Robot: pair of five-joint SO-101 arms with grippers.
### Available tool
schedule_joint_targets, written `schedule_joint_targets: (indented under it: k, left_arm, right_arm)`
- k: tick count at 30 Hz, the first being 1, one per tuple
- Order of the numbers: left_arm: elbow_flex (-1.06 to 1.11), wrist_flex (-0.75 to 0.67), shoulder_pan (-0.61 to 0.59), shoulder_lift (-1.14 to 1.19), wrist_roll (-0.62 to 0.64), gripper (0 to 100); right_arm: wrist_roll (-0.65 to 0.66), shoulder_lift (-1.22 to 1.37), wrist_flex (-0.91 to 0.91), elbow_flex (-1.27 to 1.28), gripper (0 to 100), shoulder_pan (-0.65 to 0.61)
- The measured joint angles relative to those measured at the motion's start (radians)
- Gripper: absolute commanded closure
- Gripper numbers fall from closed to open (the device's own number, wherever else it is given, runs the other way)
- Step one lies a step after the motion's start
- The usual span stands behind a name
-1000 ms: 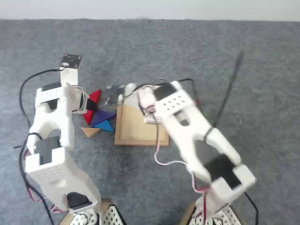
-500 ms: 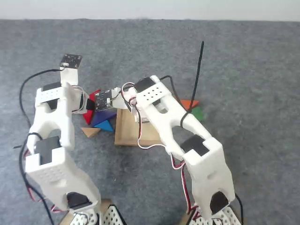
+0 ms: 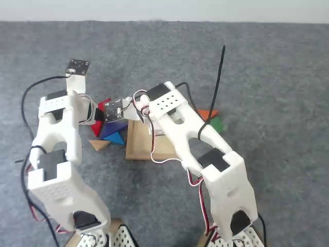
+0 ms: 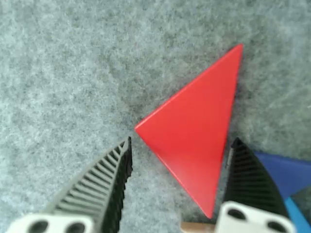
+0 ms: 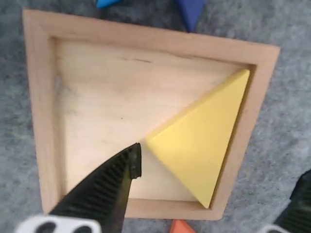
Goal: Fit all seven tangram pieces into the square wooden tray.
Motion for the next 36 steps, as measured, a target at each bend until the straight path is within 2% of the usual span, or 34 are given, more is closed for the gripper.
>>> schedule_joint_targets:
  k: [2, 6, 7, 16, 20, 24, 29, 32, 36]
  left_arm:
    - [0.0, 0.0, 0.0, 0.0, 0.0, 70]
    - [0.0, 0.0, 0.0, 0.0, 0.0, 70]
    - [0.0, 0.0, 0.0, 0.0, 0.0, 70]
    - [0.0, 0.0, 0.0, 0.0, 0.0, 70]
    - [0.0, 0.0, 0.0, 0.0, -0.029, 70]
    - [0.0, 0.0, 0.0, 0.0, -0.086, 70]
    - [0.0, 0.0, 0.009, 0.0, -0.109, 70]
    - [0.0, 0.0, 0.021, 0.0, -0.14, 70]
    - [0.0, 0.0, 0.031, 0.0, -0.157, 70]
  right_arm:
    - [-0.028, -0.029, 0.021, 0.0, 66.3, 0.0]
    - [-0.115, -0.153, 0.104, 0.0, 88.7, 0.005]
    - [-0.144, -0.189, 0.13, 0.0, 91.5, 0.014]
    - [-0.42, -0.439, 0.374, 0.031, 89.1, 0.242]
    - [-0.488, -0.582, 0.397, 0.189, 89.0, 0.267]
    - [-0.597, -0.769, 0.244, 0.462, 88.8, 0.267]
    - [-0.784, -0.899, -0.17, 0.927, 89.0, 0.267]
    - [-0.819, -0.904, -0.374, 1.106, 88.9, 0.276]
    - [-0.853, -0.905, -0.514, 1.212, 88.9, 0.273]
